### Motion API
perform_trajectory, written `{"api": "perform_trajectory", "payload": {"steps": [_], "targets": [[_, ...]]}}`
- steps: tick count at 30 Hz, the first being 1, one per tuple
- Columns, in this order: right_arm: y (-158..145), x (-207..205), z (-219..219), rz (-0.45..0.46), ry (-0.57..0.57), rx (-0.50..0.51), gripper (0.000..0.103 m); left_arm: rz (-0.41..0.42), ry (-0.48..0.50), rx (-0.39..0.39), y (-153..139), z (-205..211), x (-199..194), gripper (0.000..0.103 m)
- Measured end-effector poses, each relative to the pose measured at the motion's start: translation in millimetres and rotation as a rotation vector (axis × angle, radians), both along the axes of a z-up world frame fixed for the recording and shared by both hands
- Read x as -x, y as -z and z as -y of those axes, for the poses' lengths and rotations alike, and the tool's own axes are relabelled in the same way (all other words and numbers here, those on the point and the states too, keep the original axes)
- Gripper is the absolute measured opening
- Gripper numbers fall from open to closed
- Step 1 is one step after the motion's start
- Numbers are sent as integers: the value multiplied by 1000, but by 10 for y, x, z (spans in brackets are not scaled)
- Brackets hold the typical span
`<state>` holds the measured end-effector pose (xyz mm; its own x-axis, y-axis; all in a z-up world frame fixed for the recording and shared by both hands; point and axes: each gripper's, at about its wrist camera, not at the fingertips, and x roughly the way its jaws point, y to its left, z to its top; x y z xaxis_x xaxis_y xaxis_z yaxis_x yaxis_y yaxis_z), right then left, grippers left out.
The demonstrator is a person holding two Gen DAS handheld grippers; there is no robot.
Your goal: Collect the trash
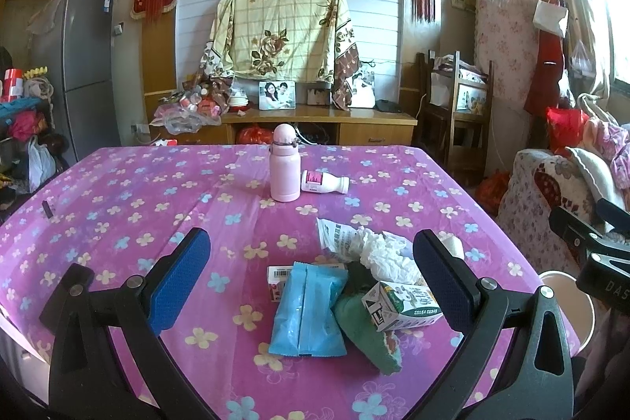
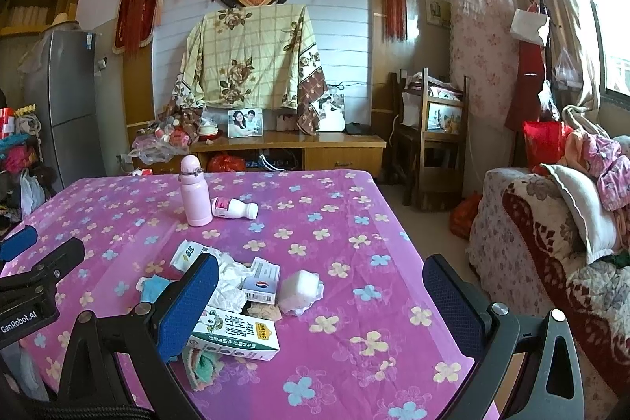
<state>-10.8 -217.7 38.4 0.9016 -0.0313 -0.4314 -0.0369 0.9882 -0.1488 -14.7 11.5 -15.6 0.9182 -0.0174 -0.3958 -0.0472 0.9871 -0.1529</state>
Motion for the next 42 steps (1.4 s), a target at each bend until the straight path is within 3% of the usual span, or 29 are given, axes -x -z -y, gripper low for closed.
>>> {"api": "perform_trajectory", "payload": {"steps": [6, 10, 15, 21, 29, 38, 42], "targets": [[37, -27, 5, -11, 0, 3, 103, -2, -1, 3, -10, 7, -10, 102], [76, -47, 10, -25, -2, 8, 103, -26, -2, -24, 146, 36, -19, 102], [150, -78, -15, -48, -8, 22, 103, -78, 0, 16, 186, 56, -35, 102], [322, -189, 18, -118, -24, 27, 103, -161, 8, 51, 155, 55, -57, 102], [677, -396, -7, -249, -109, 6, 103, -176, 54, 66, 327, -9, -171, 102], [917, -886, -355, -394, -296, -71, 81, -235, 83, 80, 591, -151, -427, 102], [1045, -1165, -564, -467, -369, -107, 66, -286, 110, 89, 730, -181, -578, 102]]}}
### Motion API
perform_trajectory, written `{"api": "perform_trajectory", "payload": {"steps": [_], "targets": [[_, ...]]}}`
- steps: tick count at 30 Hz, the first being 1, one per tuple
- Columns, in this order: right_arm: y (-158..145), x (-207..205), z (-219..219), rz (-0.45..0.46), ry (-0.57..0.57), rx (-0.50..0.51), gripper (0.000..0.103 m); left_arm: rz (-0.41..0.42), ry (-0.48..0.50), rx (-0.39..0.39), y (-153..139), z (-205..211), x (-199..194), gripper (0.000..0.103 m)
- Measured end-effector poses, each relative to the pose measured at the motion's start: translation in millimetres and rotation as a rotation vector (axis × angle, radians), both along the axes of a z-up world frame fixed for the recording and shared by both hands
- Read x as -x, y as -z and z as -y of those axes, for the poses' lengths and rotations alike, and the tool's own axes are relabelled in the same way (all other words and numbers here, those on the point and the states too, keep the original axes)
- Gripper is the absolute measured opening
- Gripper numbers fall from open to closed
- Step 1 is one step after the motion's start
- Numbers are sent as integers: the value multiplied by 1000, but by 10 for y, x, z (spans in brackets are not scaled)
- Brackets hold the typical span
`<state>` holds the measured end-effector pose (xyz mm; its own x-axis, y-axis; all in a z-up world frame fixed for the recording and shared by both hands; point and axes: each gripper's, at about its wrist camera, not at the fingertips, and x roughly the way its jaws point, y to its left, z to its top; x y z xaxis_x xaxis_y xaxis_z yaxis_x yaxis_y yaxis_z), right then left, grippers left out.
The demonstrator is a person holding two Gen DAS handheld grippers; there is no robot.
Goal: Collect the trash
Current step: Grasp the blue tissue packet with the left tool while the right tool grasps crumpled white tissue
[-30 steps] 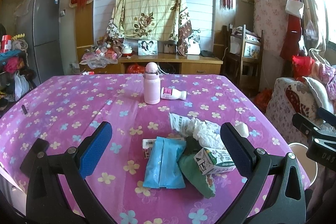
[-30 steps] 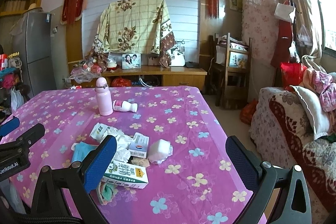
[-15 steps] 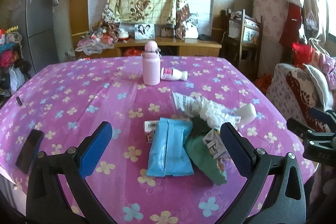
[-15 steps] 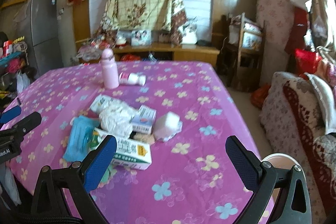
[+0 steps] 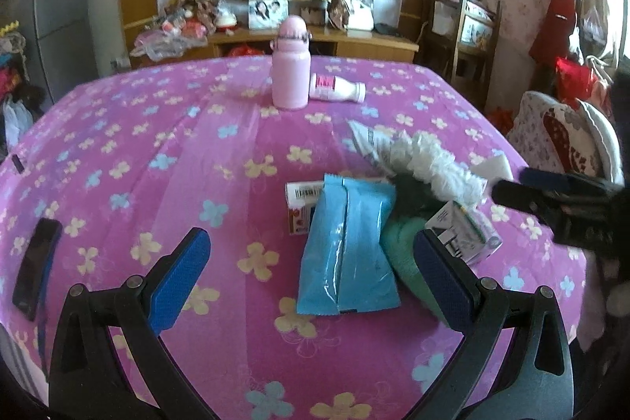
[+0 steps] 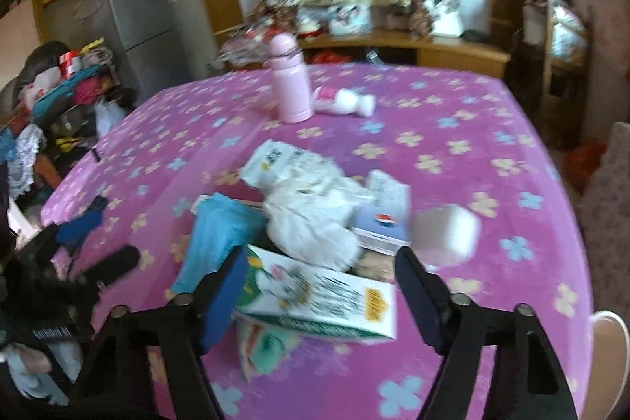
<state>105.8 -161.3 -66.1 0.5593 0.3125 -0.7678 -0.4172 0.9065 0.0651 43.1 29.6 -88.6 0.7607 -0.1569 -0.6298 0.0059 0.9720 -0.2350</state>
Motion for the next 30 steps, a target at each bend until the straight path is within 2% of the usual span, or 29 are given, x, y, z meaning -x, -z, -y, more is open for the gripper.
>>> {"api": "perform_trajectory", "payload": {"steps": [4, 6, 8, 11, 12, 14, 15, 17, 18, 24, 30], "targets": [[183, -288, -173, -71, -32, 5, 61, -57, 38, 11, 155, 27, -141, 98], [277, -397, -216, -100, -40, 8, 46, -84, 46, 15, 226, 37, -228, 98], [340, -451, -211, -132, -48, -9, 39, -110, 61, 36, 299, 60, -323, 96], [418, -479, -159, -155, -50, -25, 24, -163, 92, 70, 409, 91, -452, 85], [419, -465, -124, -156, -49, -31, 22, -184, 107, 86, 450, 109, -495, 79], [383, -416, -42, -149, -45, -63, 20, -204, 131, 119, 490, 138, -530, 72], [350, -387, -6, -140, -44, -74, 19, -199, 135, 134, 475, 139, -518, 64], [259, -318, 81, -115, -35, -93, 18, -193, 152, 132, 411, 181, -489, 57], [214, -294, 136, -108, -31, -110, 18, -193, 160, 127, 395, 182, -485, 50], [-115, -117, 472, -63, 3, -195, 18, -174, 188, 124, 173, 82, -266, 46], [-310, 138, 698, -23, 11, -187, 18, -140, 195, 99, -131, -58, -153, 46]]}}
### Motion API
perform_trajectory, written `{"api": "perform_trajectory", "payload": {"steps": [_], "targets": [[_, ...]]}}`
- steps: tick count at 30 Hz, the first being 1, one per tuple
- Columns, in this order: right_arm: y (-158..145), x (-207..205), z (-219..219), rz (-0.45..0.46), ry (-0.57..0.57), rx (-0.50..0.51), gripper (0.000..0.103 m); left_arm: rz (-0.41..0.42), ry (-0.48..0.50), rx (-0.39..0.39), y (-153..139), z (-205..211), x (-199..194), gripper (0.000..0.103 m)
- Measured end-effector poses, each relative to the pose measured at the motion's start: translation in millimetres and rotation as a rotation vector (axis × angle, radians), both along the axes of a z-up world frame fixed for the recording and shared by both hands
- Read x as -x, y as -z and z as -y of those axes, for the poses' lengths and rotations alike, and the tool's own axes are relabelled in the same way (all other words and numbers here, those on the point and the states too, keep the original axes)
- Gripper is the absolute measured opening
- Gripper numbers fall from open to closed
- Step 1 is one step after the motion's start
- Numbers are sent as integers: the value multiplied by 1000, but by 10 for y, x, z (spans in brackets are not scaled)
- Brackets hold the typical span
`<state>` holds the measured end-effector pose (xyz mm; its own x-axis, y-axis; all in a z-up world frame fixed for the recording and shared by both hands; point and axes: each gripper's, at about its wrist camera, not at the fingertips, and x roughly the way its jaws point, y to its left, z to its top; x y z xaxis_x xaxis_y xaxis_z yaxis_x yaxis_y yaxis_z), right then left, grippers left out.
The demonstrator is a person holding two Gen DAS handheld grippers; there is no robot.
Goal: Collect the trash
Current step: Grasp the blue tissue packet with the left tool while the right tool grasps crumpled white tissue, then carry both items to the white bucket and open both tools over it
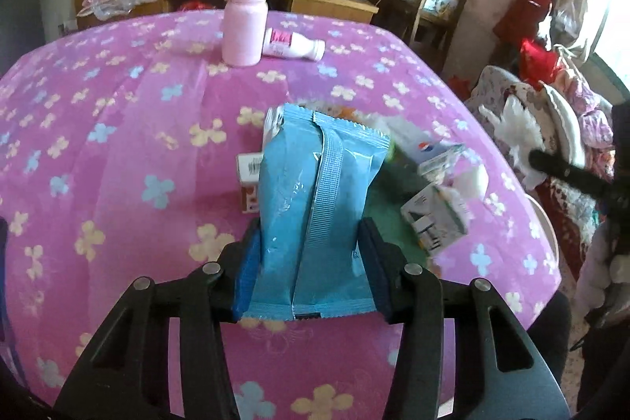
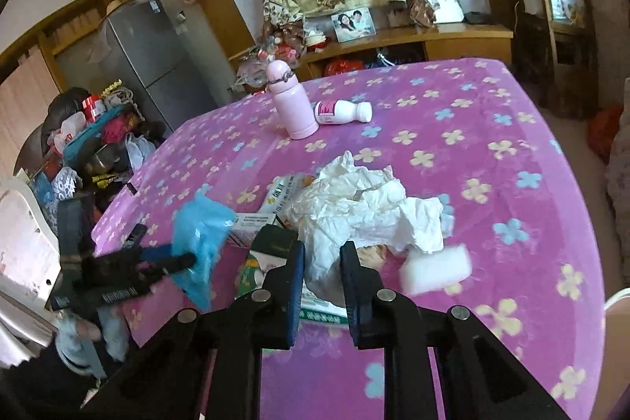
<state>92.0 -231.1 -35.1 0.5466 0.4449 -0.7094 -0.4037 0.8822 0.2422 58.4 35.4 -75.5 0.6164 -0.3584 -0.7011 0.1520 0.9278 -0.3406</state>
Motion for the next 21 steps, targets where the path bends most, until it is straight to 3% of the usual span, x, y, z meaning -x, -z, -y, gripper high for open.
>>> {"api": "perform_trajectory", "payload": {"steps": [7, 14, 21], "targets": [[18, 202, 297, 2, 22, 16, 18, 22, 76, 17, -308, 299, 7, 46], [-45, 368, 829, 17, 117, 9, 18, 52, 210, 18, -591, 1061, -38, 46], [-17, 598, 1554, 5, 255, 32, 18, 37, 371, 2, -642, 2039, -77, 46]]}}
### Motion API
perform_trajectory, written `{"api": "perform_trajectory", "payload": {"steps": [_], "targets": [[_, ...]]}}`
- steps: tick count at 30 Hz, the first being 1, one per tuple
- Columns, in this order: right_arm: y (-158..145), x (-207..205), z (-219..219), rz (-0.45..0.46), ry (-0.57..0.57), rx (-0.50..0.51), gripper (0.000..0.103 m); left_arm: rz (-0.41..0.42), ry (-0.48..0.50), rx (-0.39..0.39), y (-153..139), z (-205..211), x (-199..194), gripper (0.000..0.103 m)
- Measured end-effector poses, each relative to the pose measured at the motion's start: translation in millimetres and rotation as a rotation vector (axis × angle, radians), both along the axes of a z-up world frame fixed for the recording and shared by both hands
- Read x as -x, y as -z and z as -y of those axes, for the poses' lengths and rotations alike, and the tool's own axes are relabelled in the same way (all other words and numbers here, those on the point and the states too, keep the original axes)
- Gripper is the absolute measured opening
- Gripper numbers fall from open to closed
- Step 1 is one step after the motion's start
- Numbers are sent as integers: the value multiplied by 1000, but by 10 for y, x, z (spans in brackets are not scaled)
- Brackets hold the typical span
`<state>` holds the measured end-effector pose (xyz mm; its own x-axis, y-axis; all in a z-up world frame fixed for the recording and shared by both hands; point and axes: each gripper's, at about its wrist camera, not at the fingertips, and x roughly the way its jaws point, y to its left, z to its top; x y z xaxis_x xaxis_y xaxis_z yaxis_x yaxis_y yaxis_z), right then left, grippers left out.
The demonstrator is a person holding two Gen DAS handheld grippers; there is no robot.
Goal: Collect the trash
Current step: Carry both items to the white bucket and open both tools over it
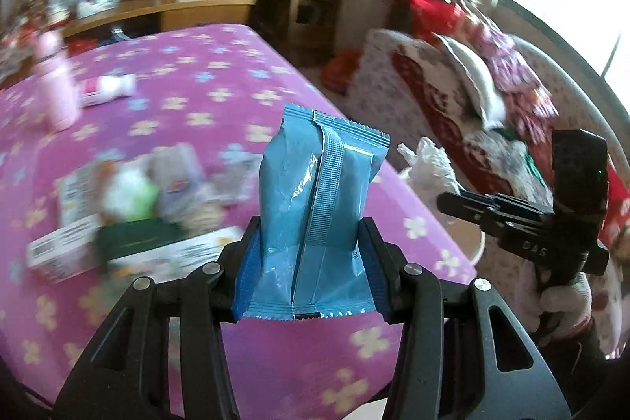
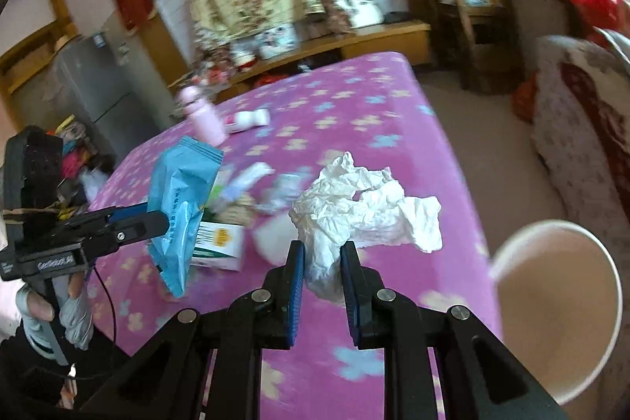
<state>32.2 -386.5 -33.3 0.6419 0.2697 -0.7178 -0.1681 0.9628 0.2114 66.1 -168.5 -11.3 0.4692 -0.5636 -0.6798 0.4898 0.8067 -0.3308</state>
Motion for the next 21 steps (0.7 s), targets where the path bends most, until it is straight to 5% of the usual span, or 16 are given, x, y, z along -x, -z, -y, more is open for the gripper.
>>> {"api": "perform_trajectory", "payload": {"steps": [16, 17, 20, 21], "targets": [[446, 267, 1764, -136, 362, 26, 18, -104, 217, -69, 512, 2049, -136, 51], [483, 275, 1828, -139, 380, 28, 20, -99, 220, -72, 543, 2100, -140, 52], [529, 303, 1988, -151, 433, 41, 52, -136, 241, -61, 641, 2256, -174, 56], [531, 313, 2004, -141, 443, 45, 53, -150, 244, -56, 689, 2278, -192, 56]]}}
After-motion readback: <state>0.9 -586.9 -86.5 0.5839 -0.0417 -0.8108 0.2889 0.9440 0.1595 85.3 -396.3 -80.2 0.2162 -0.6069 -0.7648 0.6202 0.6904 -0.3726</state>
